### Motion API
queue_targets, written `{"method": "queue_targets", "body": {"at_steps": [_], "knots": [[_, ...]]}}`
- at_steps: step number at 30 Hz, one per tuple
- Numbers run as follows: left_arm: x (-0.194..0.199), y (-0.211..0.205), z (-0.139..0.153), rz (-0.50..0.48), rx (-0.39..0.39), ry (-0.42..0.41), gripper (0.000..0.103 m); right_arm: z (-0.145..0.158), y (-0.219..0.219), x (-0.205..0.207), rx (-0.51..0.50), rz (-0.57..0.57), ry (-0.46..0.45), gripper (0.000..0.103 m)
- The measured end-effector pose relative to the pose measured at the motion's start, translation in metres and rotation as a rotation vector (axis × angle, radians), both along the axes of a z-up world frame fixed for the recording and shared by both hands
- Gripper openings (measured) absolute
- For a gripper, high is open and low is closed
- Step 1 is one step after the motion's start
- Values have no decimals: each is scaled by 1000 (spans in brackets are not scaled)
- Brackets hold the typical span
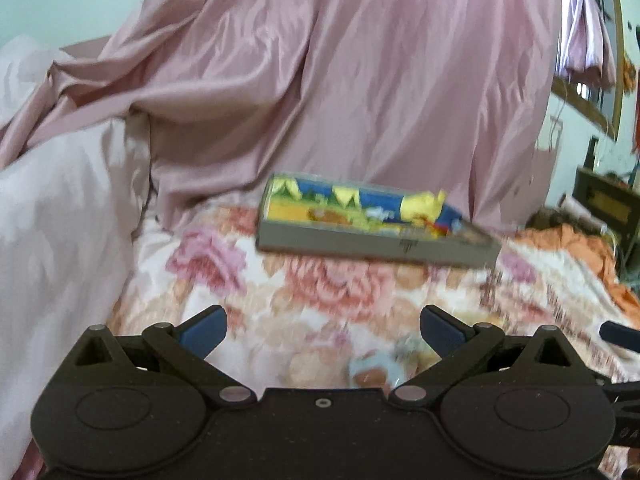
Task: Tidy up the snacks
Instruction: 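Withdraw both tools from the tray toward the sausages and bread pack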
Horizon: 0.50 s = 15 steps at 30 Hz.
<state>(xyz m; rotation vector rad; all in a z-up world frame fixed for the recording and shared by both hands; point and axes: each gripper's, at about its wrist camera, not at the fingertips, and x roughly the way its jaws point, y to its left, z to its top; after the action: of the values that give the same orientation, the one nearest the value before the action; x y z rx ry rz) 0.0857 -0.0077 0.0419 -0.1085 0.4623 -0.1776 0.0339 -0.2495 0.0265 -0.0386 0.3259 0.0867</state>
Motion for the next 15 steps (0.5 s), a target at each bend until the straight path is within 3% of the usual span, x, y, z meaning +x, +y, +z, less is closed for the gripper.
{"method": "queue_targets", "body": {"at_steps": [5, 11, 15], "knots": [[0, 10, -23, -15, 42, 56, 102, -14, 11, 0, 1, 53, 90, 103], [17, 16, -48, -68, 63, 185, 102, -31, 26, 8, -32, 120, 165, 103], [24, 16, -57, -107, 112, 208, 102, -40, 35, 13, -66, 160, 196, 103]]}}
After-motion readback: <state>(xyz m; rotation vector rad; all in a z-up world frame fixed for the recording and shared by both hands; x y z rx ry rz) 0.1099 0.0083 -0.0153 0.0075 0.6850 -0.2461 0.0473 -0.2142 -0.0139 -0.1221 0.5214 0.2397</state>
